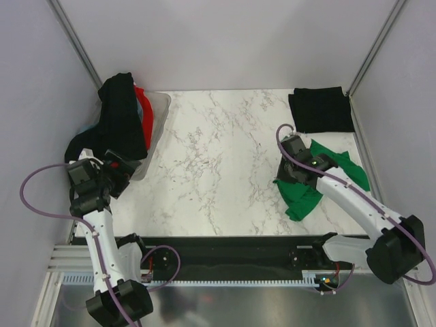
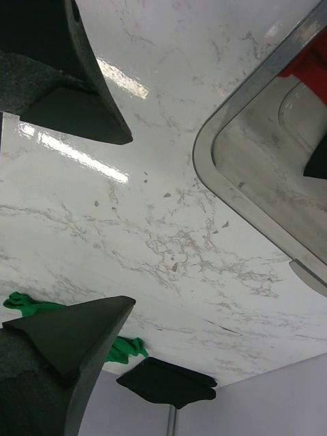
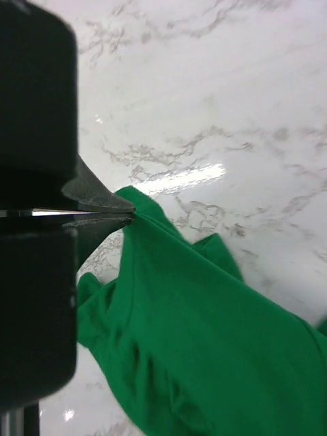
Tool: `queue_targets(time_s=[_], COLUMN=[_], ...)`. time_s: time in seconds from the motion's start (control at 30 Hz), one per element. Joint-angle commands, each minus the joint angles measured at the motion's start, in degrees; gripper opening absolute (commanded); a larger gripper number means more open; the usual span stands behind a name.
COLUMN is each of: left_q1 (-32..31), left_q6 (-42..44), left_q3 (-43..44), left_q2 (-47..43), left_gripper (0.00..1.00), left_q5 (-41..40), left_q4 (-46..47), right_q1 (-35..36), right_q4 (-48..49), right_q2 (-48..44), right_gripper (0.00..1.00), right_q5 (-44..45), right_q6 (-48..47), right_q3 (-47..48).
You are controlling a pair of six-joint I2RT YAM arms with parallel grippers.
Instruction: Fold and stack the t-shirts
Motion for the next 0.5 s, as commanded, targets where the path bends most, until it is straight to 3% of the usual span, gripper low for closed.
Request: queue_targets(time_s=[0.0, 0.13, 0.23, 0.33, 0.37, 0.43, 0.47], left_q1=[-1.25, -6.95, -15.03, -26.36, -34.13, -41.38, -48.03], left_q6=[1.89, 1.63, -0.21, -3.73, -4.52, -6.63, -7.59], left_q3=[-0.18, 0.60, 2.71, 5.78, 7.27, 8.60, 9.65], left_q2=[-1.36, -2.43, -0.59, 3.19, 5.64, 8.64, 12.91], left_gripper=[1.00, 1.00, 1.00, 1.00, 1.00, 1.00, 1.00], left_q5=[-1.39, -6.92, -11.49, -16.58, -20.51, -24.23, -27.12], left_q4=[1.50, 1.76, 1.85, 2.29, 2.72, 4.47, 5.53], right_q1=[0.60, -0.54, -1.16, -1.24, -1.16, -1.24, -1.16], right_q4=[-10.42, -16.15, -19.40, -20.03, -20.03, -19.85, -20.02], right_q2=[-6.74, -14.31, -16.95, -19.58, -21.07, -23.01, -25.45], right_gripper=[0.00, 0.00, 0.00, 0.00, 0.00, 0.00, 0.00], right_q5=[11.13, 18.21, 20.76, 21.13, 20.69, 20.60, 21.30], right_q6=[0.74, 1.54, 2.77, 3.21, 3.30, 3.73, 4.26], right_q3=[12.63, 19.96, 24.09, 25.15, 25.16, 24.54, 24.02])
